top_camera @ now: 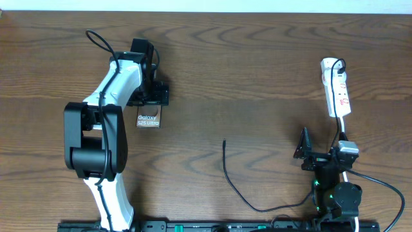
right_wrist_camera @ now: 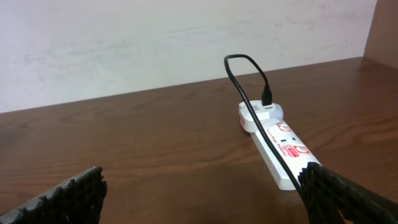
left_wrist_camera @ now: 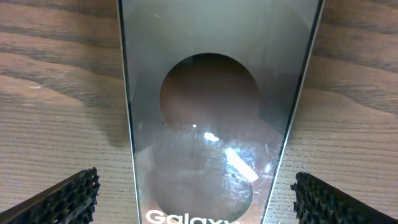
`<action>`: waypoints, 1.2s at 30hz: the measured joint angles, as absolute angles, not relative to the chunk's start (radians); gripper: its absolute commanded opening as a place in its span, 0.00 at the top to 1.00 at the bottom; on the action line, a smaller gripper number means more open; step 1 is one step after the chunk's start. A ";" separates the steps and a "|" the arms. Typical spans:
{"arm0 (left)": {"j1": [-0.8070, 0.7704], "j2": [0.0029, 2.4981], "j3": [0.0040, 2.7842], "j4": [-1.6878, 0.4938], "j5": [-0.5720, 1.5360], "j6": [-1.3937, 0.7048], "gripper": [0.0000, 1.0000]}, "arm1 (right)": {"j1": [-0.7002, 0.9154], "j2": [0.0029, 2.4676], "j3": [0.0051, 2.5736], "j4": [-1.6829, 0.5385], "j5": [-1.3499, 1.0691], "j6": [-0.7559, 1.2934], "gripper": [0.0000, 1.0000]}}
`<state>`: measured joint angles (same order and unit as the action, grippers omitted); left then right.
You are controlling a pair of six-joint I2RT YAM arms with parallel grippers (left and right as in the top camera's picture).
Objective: Plug charger to phone and switch on socket
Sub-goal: 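Lower the left gripper onto the phone, aligning fingers with its long edges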
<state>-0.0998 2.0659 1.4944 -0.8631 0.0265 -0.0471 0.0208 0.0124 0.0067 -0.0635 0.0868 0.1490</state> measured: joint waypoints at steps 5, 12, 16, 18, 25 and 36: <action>-0.100 2.075 1.494 -0.863 0.027 -0.046 0.02 | 0.021 0.012 0.007 -0.064 0.087 0.149 0.01; -0.100 2.075 1.494 -0.862 0.024 -0.035 0.02 | 0.021 0.012 0.007 -0.064 0.087 0.149 0.01; -0.100 2.075 1.494 -0.860 0.024 -0.025 0.02 | 0.021 0.012 0.007 -0.064 0.087 0.149 0.01; -0.100 2.075 1.494 -0.860 0.023 -0.024 0.02 | 0.021 0.012 0.007 -0.064 0.087 0.149 0.01; -0.100 2.075 1.494 -0.860 0.024 -0.024 0.02 | 0.021 0.012 0.007 -0.064 0.087 0.149 0.01; -0.100 2.075 1.494 -0.843 0.023 -0.024 0.02 | 0.021 0.012 0.007 -0.064 0.087 0.149 0.01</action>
